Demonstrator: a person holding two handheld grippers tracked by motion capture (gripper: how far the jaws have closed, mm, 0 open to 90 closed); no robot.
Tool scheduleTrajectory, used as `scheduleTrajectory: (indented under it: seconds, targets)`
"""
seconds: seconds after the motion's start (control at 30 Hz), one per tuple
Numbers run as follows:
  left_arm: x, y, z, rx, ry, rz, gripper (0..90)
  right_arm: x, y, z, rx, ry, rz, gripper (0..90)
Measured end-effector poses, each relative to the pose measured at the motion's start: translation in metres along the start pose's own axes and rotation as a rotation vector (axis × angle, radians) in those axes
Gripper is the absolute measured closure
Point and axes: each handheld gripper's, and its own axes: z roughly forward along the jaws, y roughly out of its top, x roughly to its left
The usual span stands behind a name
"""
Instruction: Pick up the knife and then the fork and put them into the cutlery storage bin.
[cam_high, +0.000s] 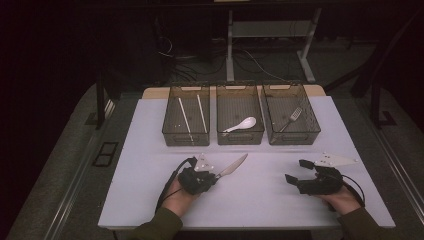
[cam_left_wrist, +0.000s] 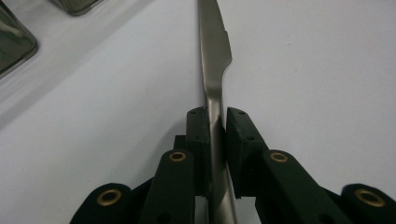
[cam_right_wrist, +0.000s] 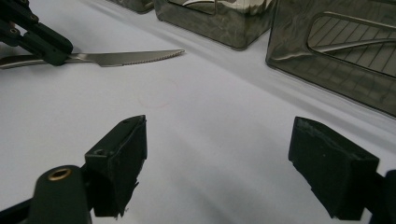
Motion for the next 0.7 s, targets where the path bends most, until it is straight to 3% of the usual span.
scheduleTrajectory:
  seconds: [0.27, 0.7]
  targets:
    - [-0.002, 0.001, -0.003, -0.014, -0.011, 0.01, 79.3, 0.0, 0.0, -0.001, -0.001, 0.001, 0.002, 19.6]
    - [-0.003, 0.007, -0.028, -0.174, -0.082, -0.016, 79.2, 0.0, 0.001, -0.001, -0.001, 0.006, 0.002, 19.6]
